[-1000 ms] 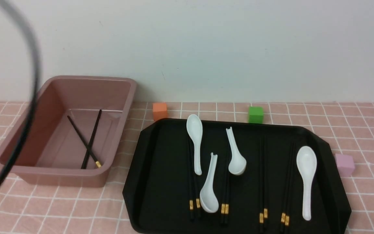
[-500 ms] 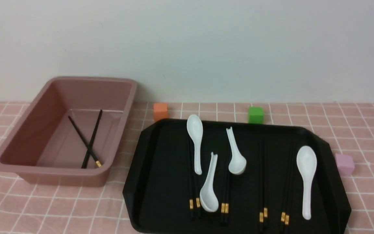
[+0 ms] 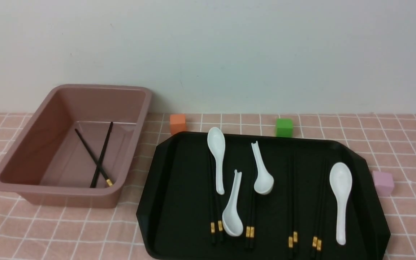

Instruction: On pink tablecloth take chopsticks from black tray and put them in box.

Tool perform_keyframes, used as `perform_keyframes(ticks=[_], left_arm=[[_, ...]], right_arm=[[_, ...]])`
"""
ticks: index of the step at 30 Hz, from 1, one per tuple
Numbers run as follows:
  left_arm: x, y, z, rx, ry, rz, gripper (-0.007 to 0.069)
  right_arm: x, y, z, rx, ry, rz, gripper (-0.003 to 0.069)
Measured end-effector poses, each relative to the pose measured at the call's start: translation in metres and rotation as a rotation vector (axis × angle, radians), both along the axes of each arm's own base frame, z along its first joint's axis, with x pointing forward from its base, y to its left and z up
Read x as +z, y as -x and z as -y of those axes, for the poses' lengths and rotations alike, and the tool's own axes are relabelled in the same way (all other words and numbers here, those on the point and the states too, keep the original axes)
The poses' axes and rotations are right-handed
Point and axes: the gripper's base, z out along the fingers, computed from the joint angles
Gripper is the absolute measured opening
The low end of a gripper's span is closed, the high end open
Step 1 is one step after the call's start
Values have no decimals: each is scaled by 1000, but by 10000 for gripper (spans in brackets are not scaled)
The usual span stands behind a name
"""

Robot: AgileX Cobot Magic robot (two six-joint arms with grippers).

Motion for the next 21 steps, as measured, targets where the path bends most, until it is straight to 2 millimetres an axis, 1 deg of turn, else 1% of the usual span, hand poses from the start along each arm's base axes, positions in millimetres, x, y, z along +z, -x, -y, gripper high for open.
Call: perform_keyframes(ticks=[4,5,6,7,10,11,12,13,15,21], left_arm=[[-6,-2,-1,9,-28,-10,-13],[-16,-4,-1,18,-45,-21,-13],[-17,-4,-1,19,-46,-17,-13],[-32,-6,-2,40,-57,-34,-13],[-61,-12,-4,76,-64,-96,-13],[-70,-12,-4,85,-64,-122,-13],[-74,-13,-4,88,-63,-137,-13],[-84,-12,-5,94,-61,-190,-13],[-88,-12,-4,93,-57,-222,-13],[-88,-12,-4,96,-52,-222,-13]], right_arm=[[0,0,0,0,0,0,240],[0,0,0,0,0,0,240],[0,0,0,0,0,0,240],[0,0,0,0,0,0,240],[0,0,0,0,0,0,240],[0,0,0,0,0,0,240],[0,0,0,0,0,0,240],[0,0,0,0,0,0,240],[0,0,0,0,0,0,240],[0,0,0,0,0,0,240]])
